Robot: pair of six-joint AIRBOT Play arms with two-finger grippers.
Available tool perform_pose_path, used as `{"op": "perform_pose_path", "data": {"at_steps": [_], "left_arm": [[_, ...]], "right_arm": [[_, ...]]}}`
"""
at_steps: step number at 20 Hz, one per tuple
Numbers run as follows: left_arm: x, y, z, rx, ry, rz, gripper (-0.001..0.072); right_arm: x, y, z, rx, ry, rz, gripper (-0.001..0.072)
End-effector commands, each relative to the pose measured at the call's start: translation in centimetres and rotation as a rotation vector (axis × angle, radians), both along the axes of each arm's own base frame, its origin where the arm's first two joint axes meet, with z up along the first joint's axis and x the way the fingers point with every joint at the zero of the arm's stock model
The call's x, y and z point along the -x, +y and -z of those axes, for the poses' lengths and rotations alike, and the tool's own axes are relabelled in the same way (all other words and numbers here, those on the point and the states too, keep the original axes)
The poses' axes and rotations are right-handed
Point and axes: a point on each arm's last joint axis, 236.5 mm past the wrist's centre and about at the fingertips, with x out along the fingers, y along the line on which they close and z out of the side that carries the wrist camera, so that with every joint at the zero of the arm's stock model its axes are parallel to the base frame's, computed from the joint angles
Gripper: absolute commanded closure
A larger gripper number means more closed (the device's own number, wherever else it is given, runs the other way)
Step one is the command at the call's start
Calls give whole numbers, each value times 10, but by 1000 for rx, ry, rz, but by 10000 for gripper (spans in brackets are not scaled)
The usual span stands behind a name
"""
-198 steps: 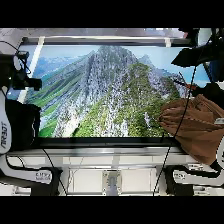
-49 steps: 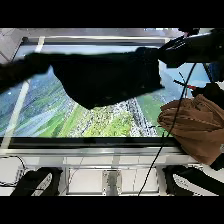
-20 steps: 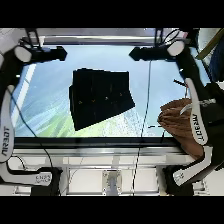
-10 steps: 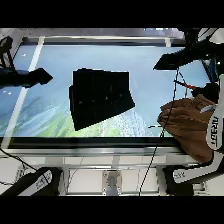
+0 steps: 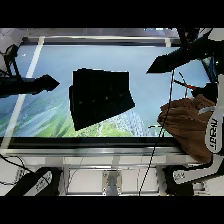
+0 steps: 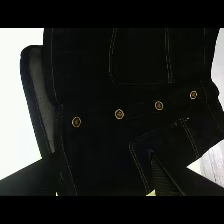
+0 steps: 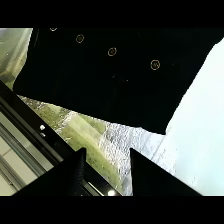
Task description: Fold the clothes and pants, and hang the long-sleeved shirts on hangers.
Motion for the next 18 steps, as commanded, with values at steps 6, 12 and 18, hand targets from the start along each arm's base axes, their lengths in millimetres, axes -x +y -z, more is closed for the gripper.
{"op": "perform_pose_path", "data": {"at_steps": [6, 12, 18], "left_arm": [[1, -1, 0, 3, 1, 1, 115], [21, 0, 39, -15, 121, 22, 115], [91, -11, 154, 42, 405, 13, 116]], "right_arm": [[2, 2, 0, -1, 2, -6, 405], [-1, 0, 0, 8, -12, -4, 404], [-60, 9, -37, -122, -232, 148, 405]]}}
